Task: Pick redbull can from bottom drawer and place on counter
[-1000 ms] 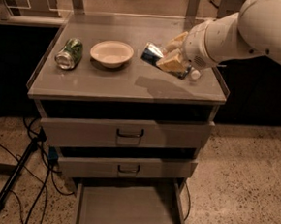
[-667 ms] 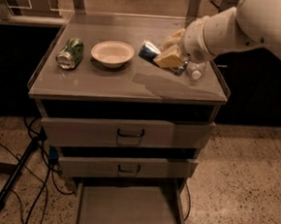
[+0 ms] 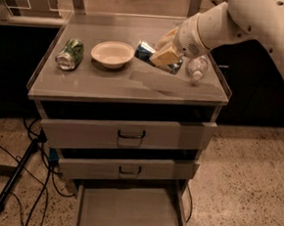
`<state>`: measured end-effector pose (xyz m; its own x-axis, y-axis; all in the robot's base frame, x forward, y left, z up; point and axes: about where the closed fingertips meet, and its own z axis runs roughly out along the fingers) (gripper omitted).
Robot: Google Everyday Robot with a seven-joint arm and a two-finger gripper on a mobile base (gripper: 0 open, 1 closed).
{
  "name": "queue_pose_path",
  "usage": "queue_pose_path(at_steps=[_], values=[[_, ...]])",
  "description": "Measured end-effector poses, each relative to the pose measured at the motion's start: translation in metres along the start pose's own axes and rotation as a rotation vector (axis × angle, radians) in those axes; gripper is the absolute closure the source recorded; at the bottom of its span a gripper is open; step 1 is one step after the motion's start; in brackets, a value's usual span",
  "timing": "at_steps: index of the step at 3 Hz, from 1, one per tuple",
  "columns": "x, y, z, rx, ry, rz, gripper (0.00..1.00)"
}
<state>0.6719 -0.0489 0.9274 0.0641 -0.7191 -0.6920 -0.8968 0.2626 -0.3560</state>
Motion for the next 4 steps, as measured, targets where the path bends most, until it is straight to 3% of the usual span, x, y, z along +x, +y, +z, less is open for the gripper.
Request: queue_pose_path(at_steps=[2, 3, 4], values=[[0.012, 0.003, 0.025, -0.075, 0.018, 0.038, 1.00], [0.018, 0.000, 0.030, -0.078, 0.061, 0.022, 1.00], [0.019, 0.001, 0.033, -0.088, 0.060, 0.033, 1.00]])
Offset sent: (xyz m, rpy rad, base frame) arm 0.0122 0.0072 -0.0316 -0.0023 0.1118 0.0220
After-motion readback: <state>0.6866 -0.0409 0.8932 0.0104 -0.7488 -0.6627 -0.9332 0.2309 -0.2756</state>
